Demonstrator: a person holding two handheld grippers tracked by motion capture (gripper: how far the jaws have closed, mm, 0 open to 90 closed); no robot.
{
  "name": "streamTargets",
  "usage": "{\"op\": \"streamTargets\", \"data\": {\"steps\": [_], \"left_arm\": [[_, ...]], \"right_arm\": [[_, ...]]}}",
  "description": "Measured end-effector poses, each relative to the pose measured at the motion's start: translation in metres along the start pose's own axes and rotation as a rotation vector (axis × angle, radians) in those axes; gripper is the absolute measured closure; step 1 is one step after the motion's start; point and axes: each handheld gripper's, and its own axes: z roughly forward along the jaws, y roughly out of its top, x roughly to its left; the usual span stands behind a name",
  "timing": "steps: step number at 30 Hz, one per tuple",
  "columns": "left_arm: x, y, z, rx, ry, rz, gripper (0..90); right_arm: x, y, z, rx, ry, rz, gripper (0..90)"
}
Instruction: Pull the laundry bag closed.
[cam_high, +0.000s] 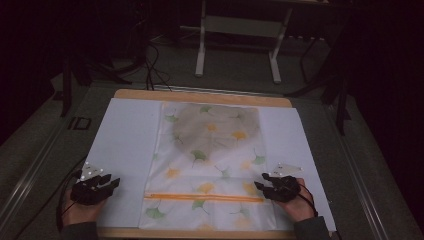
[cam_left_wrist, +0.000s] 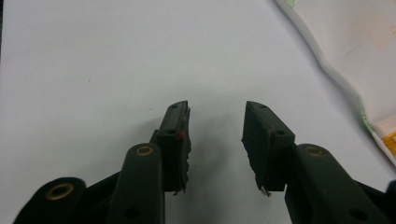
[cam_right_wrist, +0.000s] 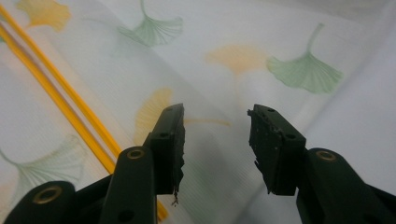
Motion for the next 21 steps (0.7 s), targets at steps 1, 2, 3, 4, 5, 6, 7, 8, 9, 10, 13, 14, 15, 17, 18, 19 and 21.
{"op": "streamTargets", "data": {"steps": [1, 2, 3, 4, 5, 6, 7, 8, 9, 10, 13, 14, 15, 17, 18, 19, 21], "left_arm": [[0.000, 0.000, 0.000, -0.001, -0.005, -0.001, 60.8], [0.000, 0.000, 0.000, -0.003, -0.009, -0.001, 60.8], [0.000, 0.000, 0.000, -0.005, -0.011, -0.002, 60.9], [-0.001, 0.000, 0.000, -0.008, -0.012, -0.003, 60.9], [-0.001, 0.000, 0.000, -0.011, -0.013, -0.001, 60.9], [-0.001, 0.000, 0.000, -0.011, -0.015, 0.003, 60.9], [-0.002, 0.000, 0.000, -0.011, -0.016, 0.005, 60.9], [-0.002, 0.001, 0.000, -0.011, -0.016, 0.007, 60.9], [-0.002, 0.001, 0.000, -0.013, -0.016, 0.010, 60.8], [-0.003, 0.001, 0.000, -0.013, -0.016, 0.011, 60.7], [-0.004, 0.002, 0.000, -0.012, -0.016, 0.014, 59.4], [-0.004, 0.002, 0.000, -0.012, -0.016, 0.014, 59.0], [-0.004, 0.002, 0.000, -0.011, -0.015, 0.019, 59.0], [-0.005, 0.003, 0.000, -0.011, -0.017, 0.021, 58.9], [-0.006, 0.003, 0.000, -0.011, -0.019, 0.023, 58.9], [-0.006, 0.003, 0.000, -0.010, -0.021, 0.026, 58.9], [-0.006, 0.004, 0.000, -0.009, -0.022, 0.035, 58.5]], "right_arm": [[0.001, 0.002, 0.001, 0.002, 0.007, 0.002, 54.6], [0.002, 0.003, 0.002, 0.001, 0.013, -0.005, 54.6], [0.003, 0.005, 0.003, 0.001, 0.020, -0.006, 54.6], [0.005, 0.007, 0.005, -0.001, 0.023, -0.013, 54.6], [0.006, 0.008, 0.006, 0.000, 0.028, -0.020, 54.6], [0.008, 0.010, 0.007, 0.002, 0.030, -0.024, 54.6], [0.009, 0.011, 0.008, 0.003, 0.034, -0.030, 54.6], [0.010, 0.013, 0.009, 0.003, 0.037, -0.036, 54.6], [0.012, 0.014, 0.010, 0.004, 0.042, -0.039, 54.6], [0.014, 0.016, 0.012, 0.005, 0.044, -0.047, 54.5], [0.018, 0.020, 0.015, 0.010, 0.054, -0.057, 54.1], [0.018, 0.020, 0.015, 0.010, 0.054, -0.057, 54.1], [0.019, 0.022, 0.017, 0.010, 0.057, -0.063, 54.0], [0.023, 0.025, 0.019, 0.013, 0.065, -0.070, 54.0], [0.024, 0.027, 0.021, 0.012, 0.066, -0.076, 54.0], [0.026, 0.029, 0.022, 0.012, 0.071, -0.080, 54.1], [0.029, 0.031, 0.024, 0.012, 0.076, -0.084, 54.0]]}}
